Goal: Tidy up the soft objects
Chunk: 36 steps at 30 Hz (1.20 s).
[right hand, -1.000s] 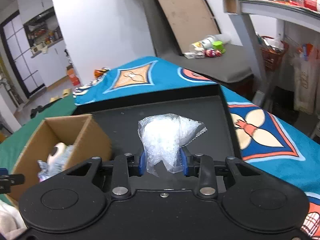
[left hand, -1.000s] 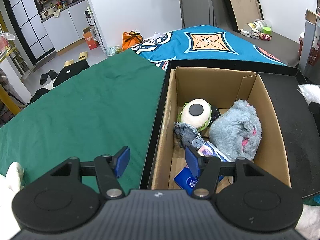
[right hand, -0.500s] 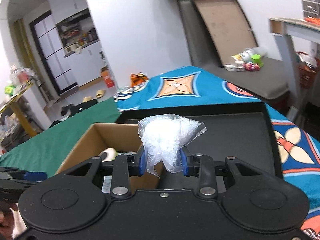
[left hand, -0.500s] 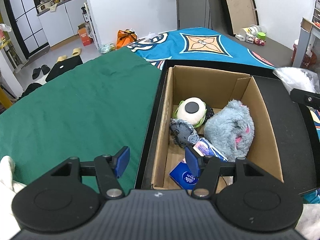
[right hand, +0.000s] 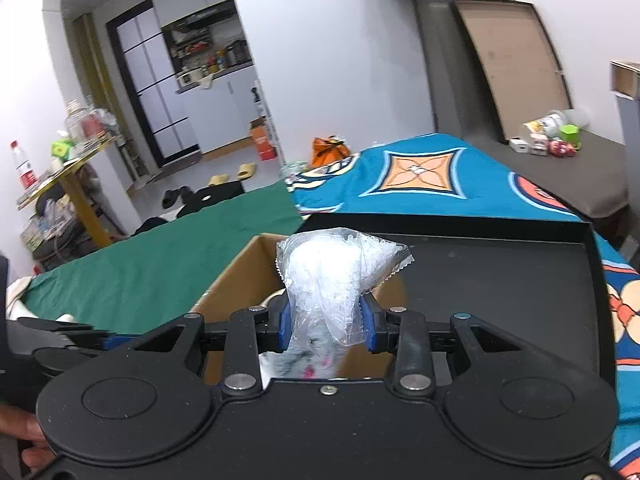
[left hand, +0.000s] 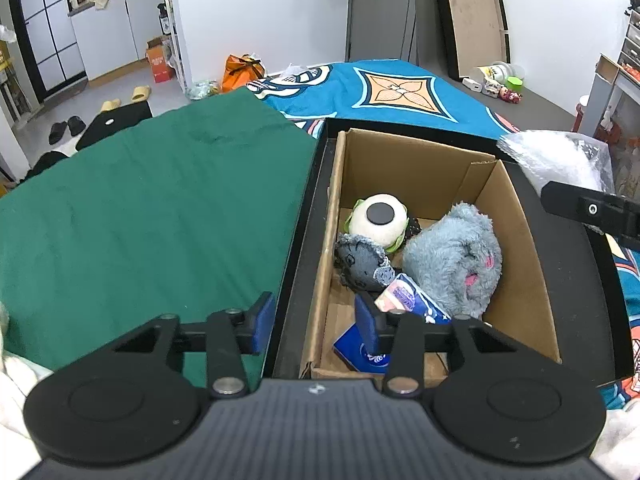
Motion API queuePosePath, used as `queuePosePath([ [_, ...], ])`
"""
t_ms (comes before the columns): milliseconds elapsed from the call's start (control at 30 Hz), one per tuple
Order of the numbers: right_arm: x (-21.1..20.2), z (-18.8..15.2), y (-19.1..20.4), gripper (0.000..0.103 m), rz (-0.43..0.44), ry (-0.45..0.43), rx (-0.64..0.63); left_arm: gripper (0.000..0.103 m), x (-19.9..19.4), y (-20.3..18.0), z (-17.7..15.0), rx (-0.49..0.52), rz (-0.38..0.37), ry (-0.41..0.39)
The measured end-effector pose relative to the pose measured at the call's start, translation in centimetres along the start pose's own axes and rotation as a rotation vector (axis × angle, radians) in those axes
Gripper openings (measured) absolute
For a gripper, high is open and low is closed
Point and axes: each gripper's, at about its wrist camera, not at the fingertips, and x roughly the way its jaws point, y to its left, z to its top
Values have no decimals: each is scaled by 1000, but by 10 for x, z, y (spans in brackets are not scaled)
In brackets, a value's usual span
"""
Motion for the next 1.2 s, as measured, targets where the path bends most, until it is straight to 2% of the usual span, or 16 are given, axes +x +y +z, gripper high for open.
queuePosePath([
  [133,0,1,10,33,38,12,-29,30,4,3,-1,-13,-24,10],
  [267,-1,1,20,33,81,34,-48,15,7,6,-2,-29,-42,18],
  [400,-2,1,27,34,121,67,-74,9,9,11,-2,-44,-54,21],
  [467,-1,-1,29,38,158,107,-87,9,9,11,-1,-45,-57,20],
  [533,-5,-3,30,52,161,109,-104,9,9,11,-1,-46,-59,20],
  [600,-11,-1,28,56,147,90,-115,9,9,13,-1,-49,-61,20],
  [800,-14,1,13,56,100,84,-70,9,9,10,-1,-45,-55,18],
  [1200,-18,-3,1,56,88,83,-24,13,1,2,9,7,-26,38],
])
